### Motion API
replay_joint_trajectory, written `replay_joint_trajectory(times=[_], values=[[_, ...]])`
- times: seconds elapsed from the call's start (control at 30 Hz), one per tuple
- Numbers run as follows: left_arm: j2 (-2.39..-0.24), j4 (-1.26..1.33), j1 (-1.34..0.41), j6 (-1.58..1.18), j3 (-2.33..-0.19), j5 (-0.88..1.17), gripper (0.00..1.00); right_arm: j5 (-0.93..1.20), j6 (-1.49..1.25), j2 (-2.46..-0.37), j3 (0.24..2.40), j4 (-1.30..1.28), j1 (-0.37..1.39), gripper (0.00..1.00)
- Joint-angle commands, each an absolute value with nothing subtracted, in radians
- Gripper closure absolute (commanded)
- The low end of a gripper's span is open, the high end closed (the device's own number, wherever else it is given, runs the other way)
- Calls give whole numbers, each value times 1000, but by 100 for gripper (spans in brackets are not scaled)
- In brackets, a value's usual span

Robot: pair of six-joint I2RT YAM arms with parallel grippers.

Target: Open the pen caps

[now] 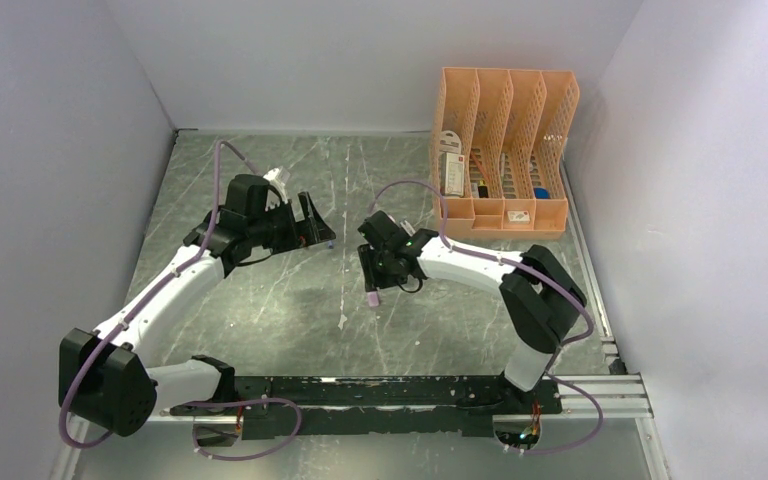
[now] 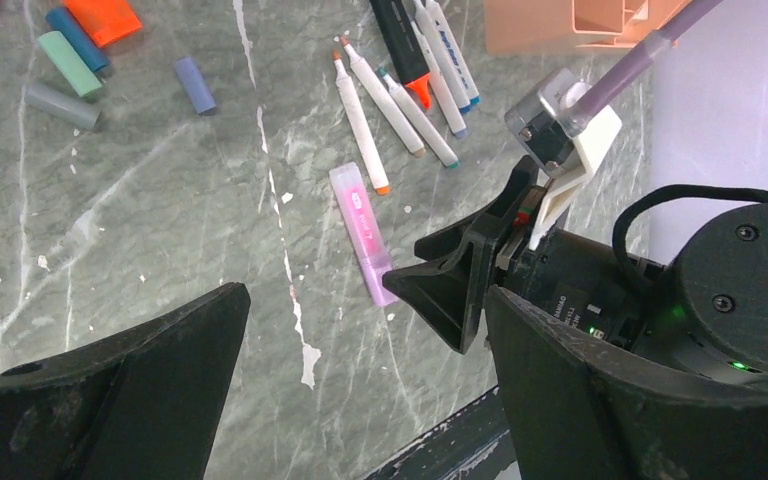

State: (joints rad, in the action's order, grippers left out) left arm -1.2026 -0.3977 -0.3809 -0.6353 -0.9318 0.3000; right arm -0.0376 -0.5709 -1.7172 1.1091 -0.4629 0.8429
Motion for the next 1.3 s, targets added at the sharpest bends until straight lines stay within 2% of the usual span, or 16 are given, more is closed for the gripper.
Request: replay_joint_trajectory(times=[0.0,0.53,0.67,0.73,0.8,1.03,1.27], values=[[-1195,-384,-373,-621,-931,327,0,-20,-569,-1745,1119,-438,844,55],[-1207,-375,-368,-618,-928,341,0,-67,-519,-1934,1291,-502,832,55],[-1203,-380,-368,-617,-924,346,0,-25,-523,-1936,1273,-484,822,73],[-1199,-379,-368,-618,-919,350,1,10,-525,-1923,1253,-467,814,89],[-1188,-382,-368,-618,-914,360,3,60,-532,-1889,1227,-442,802,100],[-1100,-345,-368,-619,-896,450,11,219,-588,-1718,1266,-413,728,100],[-1048,-262,-377,-690,-840,497,13,320,-711,-1633,1301,-314,645,100]])
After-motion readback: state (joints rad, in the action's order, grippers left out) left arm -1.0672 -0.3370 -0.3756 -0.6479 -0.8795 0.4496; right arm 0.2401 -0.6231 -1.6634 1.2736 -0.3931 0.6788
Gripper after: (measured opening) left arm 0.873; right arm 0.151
